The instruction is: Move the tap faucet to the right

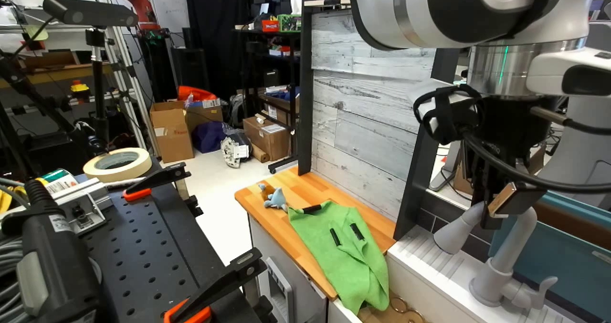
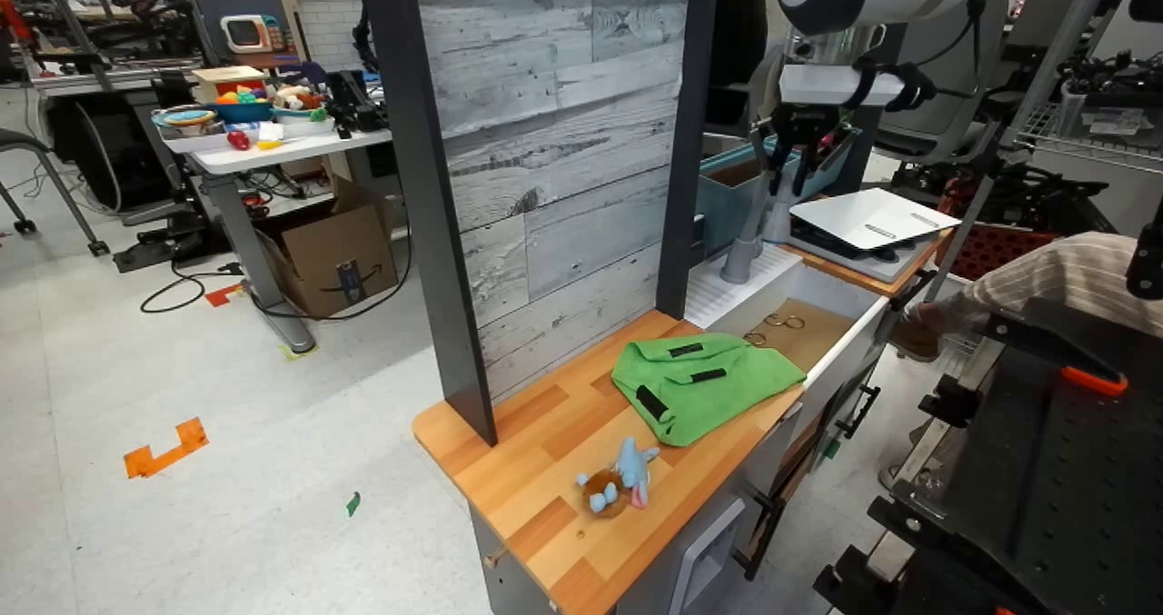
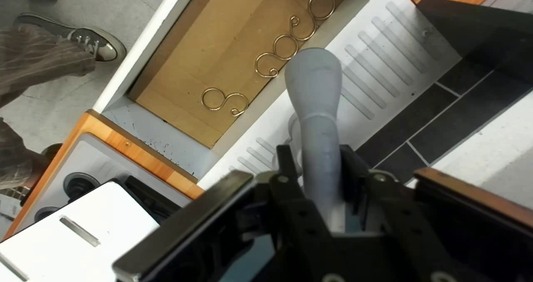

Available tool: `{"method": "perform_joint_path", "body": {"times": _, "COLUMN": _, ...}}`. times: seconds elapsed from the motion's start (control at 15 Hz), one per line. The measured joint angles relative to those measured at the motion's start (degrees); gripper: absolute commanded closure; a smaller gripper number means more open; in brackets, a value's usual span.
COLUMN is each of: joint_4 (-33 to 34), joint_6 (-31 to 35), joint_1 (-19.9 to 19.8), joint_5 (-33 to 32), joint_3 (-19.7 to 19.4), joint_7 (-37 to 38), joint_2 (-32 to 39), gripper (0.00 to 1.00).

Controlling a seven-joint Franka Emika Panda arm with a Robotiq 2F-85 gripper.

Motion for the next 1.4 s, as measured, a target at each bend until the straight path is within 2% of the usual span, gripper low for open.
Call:
{"method": "perform_joint_path", "body": {"times": 0.33, "joint_4": -0.9, "joint_6": -0.8, "joint_1": 1.2, "joint_5": -5.2, "joint_3": -2.2, "joint_7": 1.0, "joint_2": 0.0, "gripper": 0.01}}
{"method": "perform_joint_path", "body": {"times": 0.6, "joint_4": -1.9, "joint_6": -3.6, "joint_1": 1.1, "joint_5": -9.5, "joint_3": -2.9, "joint_7": 0.1, "joint_2": -0.6, "gripper": 0.0}}
{"method": "perform_joint_path", "body": {"times": 1.13, "joint_4": -11.0, "joint_6": -15.8, "joint_1": -1.0, "joint_5": -20.3, "joint_3": -3.5, "joint_7": -12.4, "joint_2": -9.2, "gripper": 0.0}}
{"method": "perform_joint_path", "body": {"times": 1.4, "joint_4": -13.9, "joint_6": -16.2, "joint_1": -1.0, "joint_5": -19.4, "joint_3": -1.1, "joint_7": -12.3, "joint_2": -13.5, "gripper": 0.0}}
